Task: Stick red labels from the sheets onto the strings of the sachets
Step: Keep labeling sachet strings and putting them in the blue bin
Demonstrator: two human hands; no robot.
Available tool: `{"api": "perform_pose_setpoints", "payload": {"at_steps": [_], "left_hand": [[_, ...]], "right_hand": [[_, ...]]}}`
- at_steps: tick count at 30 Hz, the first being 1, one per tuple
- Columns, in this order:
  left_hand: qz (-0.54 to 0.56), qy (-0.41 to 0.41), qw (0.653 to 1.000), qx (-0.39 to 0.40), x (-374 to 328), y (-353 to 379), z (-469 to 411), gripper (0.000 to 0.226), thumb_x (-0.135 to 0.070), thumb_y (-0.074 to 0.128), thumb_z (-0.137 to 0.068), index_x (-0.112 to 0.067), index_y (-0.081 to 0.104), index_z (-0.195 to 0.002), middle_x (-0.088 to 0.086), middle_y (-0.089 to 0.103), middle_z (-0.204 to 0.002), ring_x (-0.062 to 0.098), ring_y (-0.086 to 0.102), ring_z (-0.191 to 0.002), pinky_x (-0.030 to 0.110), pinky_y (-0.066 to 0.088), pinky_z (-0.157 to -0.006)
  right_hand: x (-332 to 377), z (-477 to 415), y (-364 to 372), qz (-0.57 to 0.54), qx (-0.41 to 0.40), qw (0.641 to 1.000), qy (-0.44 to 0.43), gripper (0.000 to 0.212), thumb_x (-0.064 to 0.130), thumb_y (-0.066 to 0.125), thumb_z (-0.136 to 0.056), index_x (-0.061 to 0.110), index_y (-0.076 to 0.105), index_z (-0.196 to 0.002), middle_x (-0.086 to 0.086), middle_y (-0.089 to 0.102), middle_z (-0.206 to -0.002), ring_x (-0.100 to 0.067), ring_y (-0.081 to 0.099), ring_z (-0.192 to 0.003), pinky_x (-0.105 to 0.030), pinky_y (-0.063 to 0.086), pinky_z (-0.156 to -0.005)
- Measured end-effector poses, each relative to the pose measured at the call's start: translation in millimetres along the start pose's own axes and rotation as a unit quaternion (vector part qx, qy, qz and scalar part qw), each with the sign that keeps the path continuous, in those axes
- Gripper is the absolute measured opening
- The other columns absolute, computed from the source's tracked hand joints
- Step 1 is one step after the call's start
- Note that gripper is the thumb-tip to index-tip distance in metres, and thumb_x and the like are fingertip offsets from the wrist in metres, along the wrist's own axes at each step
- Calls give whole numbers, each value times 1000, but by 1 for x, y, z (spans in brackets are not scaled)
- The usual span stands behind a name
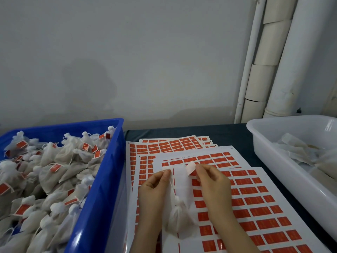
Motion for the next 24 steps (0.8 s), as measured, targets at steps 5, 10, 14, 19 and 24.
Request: {"api": "perform_pose_setpoints", "payload": {"at_steps": [5,10,14,19,24], "left_hand": [[-28,17,999,-17,-2,-2,1,4,-33,66,-83,-33,68,-86,-27,65,-92,5,60,-88,18,45,-76],[-138,91,983,-83,-14,-7,8,16,-30,66,-83,-32,61,-97,-21,46,-108,6,46,-99,22,38,-86],[-124,80,989,-20,-10,3,10,16,-28,65,-84,-38,62,-96,-24,60,-101,1,58,-87,7,43,-67],[-6,-16,999,37,-1,14,12,12,-22,69,-82,-32,67,-89,-16,73,-82,4,71,-72,15,53,-54],[60,-62,995,51,0,20,17,8,-25,65,-84,-23,70,-90,-12,74,-79,10,71,-72,19,53,-53]], "right_hand": [[-9,-3,-12,-43,-26,998,28,20,41,53,-87,27,64,-78,14,65,-65,-5,63,-64,-3,39,-47],[-11,-5,-21,-103,-50,993,42,27,52,51,-78,30,66,-81,22,68,-73,5,65,-71,-10,48,-58],[-12,-5,-16,-101,-35,993,46,4,41,61,-80,39,61,-84,24,67,-85,1,65,-75,-9,50,-56],[-8,-4,-12,-87,-17,996,24,18,30,67,-81,41,55,-88,31,60,-86,1,62,-81,-11,49,-62],[-1,1,-10,-88,13,996,3,11,28,60,-86,37,63,-80,35,63,-78,2,65,-79,-5,47,-54]]}}
Point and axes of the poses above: each hand's wrist, its own z-axis away from the middle knuckle, its own y-axis out of the palm, x = y × z, the point moved 8 cm from there along -z, towards the middle knuckle
